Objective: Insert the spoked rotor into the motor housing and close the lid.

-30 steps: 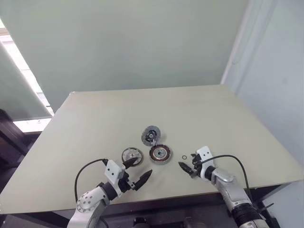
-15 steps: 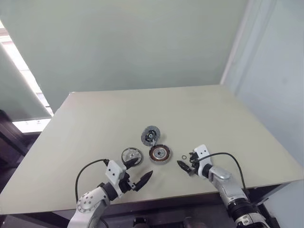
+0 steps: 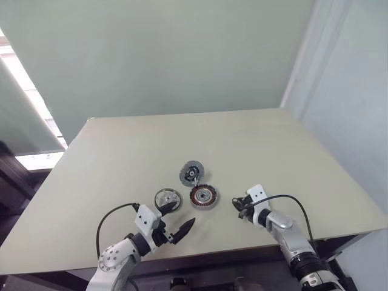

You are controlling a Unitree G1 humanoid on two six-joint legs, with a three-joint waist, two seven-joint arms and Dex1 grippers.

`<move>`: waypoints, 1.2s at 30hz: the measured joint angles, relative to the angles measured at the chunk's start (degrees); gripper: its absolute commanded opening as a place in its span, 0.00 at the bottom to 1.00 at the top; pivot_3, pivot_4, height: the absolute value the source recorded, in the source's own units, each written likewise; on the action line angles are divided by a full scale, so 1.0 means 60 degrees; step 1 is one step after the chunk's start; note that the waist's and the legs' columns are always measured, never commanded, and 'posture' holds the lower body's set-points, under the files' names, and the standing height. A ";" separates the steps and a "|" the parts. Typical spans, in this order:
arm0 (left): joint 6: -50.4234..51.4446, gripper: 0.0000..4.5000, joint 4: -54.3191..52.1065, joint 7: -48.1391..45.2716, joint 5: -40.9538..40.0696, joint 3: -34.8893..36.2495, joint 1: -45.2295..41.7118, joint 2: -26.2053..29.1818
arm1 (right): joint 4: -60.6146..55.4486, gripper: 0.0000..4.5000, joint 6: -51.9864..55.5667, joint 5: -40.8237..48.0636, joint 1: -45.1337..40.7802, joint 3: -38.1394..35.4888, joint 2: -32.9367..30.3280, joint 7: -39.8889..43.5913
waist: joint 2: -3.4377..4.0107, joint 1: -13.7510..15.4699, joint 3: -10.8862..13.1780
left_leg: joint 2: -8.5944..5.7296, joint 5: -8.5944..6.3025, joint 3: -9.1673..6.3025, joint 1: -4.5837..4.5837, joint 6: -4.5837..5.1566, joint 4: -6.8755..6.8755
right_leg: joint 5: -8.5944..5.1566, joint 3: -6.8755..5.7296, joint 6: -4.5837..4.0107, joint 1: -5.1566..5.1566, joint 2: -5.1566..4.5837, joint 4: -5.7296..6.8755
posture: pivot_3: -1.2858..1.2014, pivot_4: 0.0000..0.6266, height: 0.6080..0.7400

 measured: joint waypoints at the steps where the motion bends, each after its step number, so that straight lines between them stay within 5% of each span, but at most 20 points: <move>1: -0.0001 1.00 0.0000 0.0000 0.0014 0.0000 0.0000 0.0000 | 0.0000 0.18 -0.0001 0.0000 0.0000 0.0000 0.0002 0.0000 | 0.0000 0.0000 0.0000 | 0.0000 0.0000 0.0000 0.0000 0.0000 0.0000 | 0.0000 0.0000 0.0000 0.0000 0.0000 0.0000 | 0.52 0.00 1.00; 20: -0.0190 1.00 0.0019 0.0101 0.0092 0.0036 0.0006 -0.0005 | -0.3044 0.18 0.2463 0.0410 -0.0266 0.0188 0.0642 -0.0243 | 0.0006 0.0006 0.0002 | 0.0001 0.0000 -0.0005 -0.0004 0.0000 -0.0007 | 0.0000 -0.0004 0.0000 -0.0008 0.0000 0.0001 | 0.52 0.00 1.00; 36: -0.0349 1.00 0.0078 0.0220 0.0094 0.0099 -0.0008 -0.0006 | -0.2321 0.18 0.2788 -0.0107 -0.1028 0.1408 0.1376 -0.0336 | 0.0007 0.0002 0.0002 | -0.0001 0.0000 -0.0006 -0.0011 0.0000 -0.0005 | 0.0000 -0.0007 0.0000 -0.0013 -0.0003 0.0000 | 0.52 0.00 1.00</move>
